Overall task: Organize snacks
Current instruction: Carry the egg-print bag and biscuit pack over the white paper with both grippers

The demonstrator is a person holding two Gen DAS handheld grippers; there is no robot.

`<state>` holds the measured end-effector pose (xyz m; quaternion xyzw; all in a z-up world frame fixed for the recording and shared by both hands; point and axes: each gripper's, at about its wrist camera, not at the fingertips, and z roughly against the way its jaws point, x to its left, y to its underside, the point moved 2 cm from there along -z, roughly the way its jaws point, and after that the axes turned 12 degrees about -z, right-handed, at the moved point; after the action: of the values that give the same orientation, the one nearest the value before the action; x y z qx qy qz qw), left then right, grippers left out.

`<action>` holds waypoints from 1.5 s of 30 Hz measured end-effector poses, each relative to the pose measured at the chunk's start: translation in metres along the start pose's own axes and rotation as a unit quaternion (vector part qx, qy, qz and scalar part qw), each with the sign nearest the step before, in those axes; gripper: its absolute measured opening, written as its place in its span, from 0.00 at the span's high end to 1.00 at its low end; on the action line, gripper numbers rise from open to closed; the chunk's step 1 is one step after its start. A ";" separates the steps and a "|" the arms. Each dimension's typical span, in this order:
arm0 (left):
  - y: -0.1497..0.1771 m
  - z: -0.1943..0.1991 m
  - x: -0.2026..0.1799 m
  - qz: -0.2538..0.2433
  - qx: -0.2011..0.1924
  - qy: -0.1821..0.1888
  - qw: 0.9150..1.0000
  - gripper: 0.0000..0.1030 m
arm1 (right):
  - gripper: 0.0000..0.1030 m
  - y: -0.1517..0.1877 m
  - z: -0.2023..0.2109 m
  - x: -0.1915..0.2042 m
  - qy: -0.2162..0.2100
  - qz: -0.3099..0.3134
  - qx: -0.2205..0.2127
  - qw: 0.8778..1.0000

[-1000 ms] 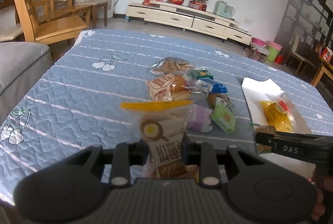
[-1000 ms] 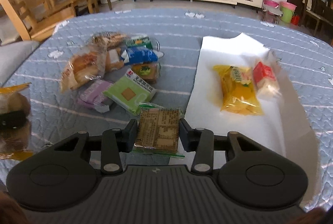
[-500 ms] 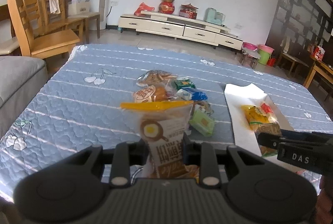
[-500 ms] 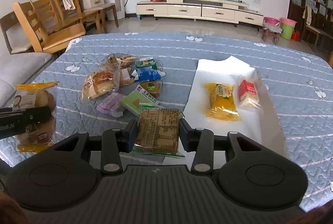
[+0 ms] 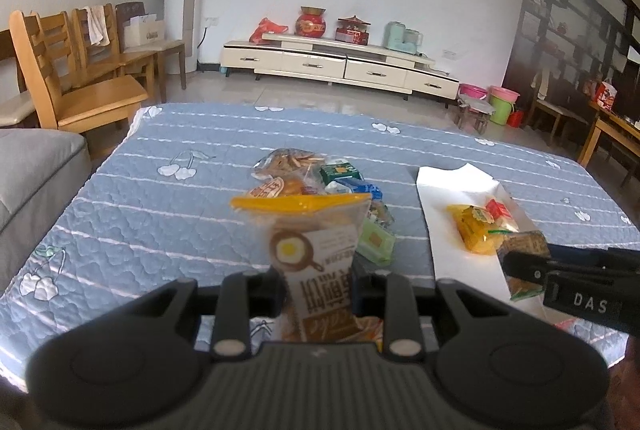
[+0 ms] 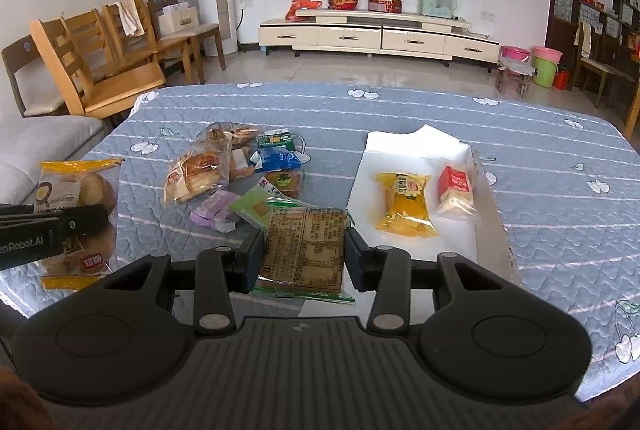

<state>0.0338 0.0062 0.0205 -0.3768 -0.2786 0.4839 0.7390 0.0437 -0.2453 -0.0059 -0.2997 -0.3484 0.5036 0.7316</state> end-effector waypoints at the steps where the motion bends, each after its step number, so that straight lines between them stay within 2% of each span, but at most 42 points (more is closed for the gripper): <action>1: 0.000 0.000 -0.001 0.000 0.000 0.000 1.000 0.73 | 0.49 0.000 0.001 -0.001 0.001 0.000 -0.001 1.000; 21: -0.008 0.002 -0.023 -0.024 -0.005 0.008 1.000 0.73 | 0.49 -0.001 0.016 -0.015 0.013 -0.012 -0.021 1.000; 45: -0.016 -0.010 -0.068 -0.069 -0.001 0.046 0.997 0.73 | 0.49 -0.006 0.026 -0.043 0.051 -0.037 -0.028 0.998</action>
<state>0.0239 -0.0631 0.0253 -0.3792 -0.2696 0.4140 0.7824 0.0154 -0.2856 0.0050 -0.3323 -0.3359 0.4501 0.7577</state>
